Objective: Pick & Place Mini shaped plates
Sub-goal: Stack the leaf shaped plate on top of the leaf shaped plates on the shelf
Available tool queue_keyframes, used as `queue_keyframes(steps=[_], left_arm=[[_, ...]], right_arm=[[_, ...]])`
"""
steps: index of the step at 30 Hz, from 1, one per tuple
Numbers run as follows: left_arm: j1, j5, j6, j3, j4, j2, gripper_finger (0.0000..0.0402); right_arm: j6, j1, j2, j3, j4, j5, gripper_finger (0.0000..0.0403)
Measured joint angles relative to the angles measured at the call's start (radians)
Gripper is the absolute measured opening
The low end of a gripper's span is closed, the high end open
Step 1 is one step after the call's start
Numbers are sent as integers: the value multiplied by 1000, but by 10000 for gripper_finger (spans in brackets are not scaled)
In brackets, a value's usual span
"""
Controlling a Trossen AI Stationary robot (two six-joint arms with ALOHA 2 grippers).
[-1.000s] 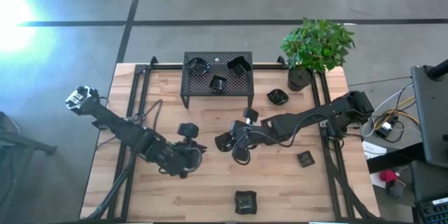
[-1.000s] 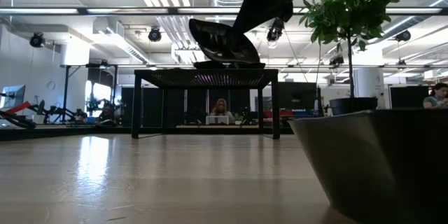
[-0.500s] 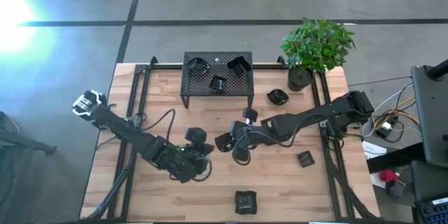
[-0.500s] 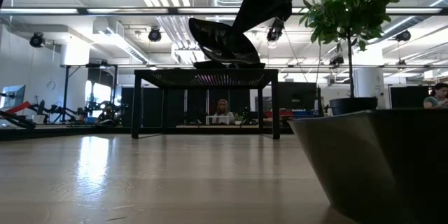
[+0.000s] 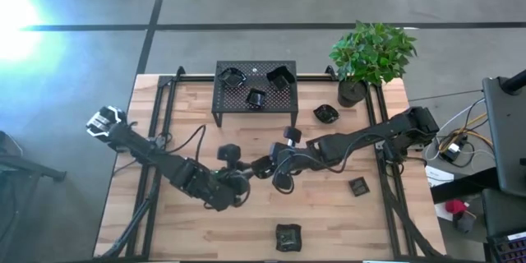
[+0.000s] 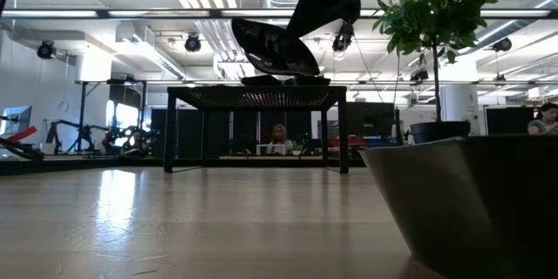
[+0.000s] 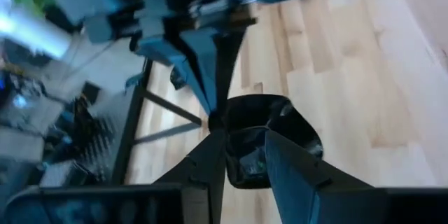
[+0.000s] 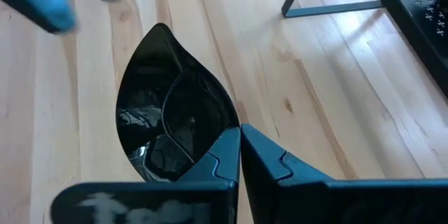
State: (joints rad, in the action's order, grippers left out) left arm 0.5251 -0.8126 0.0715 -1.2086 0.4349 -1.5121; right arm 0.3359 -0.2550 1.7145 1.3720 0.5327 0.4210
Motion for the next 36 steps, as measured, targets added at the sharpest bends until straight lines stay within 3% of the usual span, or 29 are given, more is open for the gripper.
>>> queue_keyframes(steps=[7, 12, 25, 36], left_arm=[[-51, 15, -129, 1, -12, -15, 100], [-76, 118, -225, 4, -9, -16, 100], [-138, 98, -290, 53, -21, -18, 100], [-186, 188, -361, 52, -17, -18, 100]], right_arm=[[-9, 0, 0, 0, -1, -1, 8], [-25, 0, 0, 0, 0, -1, 8], [-55, -2, 0, 1, -19, 0, 8], [-87, -2, -1, 1, -42, 0, 8]])
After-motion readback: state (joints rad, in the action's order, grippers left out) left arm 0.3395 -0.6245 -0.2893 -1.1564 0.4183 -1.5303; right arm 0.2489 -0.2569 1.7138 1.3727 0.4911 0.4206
